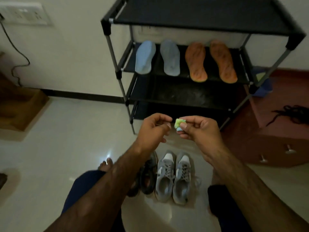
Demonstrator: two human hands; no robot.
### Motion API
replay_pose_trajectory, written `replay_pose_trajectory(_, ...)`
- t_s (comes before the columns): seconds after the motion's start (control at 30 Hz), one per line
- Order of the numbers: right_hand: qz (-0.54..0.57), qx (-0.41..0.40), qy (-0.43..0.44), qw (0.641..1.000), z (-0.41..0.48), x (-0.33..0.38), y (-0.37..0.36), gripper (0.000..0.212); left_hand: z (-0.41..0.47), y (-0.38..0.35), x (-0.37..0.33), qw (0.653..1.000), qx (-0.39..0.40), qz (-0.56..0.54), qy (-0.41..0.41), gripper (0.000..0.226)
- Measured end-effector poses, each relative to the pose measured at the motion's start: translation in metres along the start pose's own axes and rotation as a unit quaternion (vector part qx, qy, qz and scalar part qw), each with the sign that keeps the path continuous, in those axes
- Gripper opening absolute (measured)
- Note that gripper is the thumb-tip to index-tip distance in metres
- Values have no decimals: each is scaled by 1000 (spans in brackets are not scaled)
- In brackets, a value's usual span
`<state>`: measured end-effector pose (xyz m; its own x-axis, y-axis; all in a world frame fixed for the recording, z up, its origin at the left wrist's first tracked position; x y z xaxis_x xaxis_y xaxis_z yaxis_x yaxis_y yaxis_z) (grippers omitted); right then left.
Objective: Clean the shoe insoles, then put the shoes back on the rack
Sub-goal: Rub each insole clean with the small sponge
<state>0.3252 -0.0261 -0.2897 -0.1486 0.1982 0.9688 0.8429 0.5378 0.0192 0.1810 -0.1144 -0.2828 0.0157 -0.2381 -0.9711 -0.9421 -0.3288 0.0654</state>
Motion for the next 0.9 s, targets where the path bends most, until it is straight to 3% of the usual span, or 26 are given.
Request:
replay_pose_trajectory(0.37,-53,-94,50,993,162,79,2,11,170,24,-69,994,-44,93,-42,52)
replay_pose_trajectory(0.53,-56,-110,-3,992,203,82,-4,13,210,23,-68,995,-12,101,18,41)
replay_pose_trajectory(0.73,-27,-111,6,993,189,72,-8,9,198,24,-65,990,-138,1,-6,8)
replay_pose_trajectory(0.9,-4,-48,11,999,123,56,-2,8,128,16,-51,983,-116,-144,-13,41)
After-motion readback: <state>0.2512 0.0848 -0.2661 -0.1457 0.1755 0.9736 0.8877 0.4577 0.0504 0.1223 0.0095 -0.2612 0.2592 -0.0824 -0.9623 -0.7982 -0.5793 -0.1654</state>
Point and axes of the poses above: each hand's wrist, its own z-axis towards the middle knuckle, its own y-axis out of the back of the hand, x = y × z, the point moved 4 cm from there along z, towards the middle knuckle, and after that the axes turned 7 degrees about x, right-handed, at the moved point
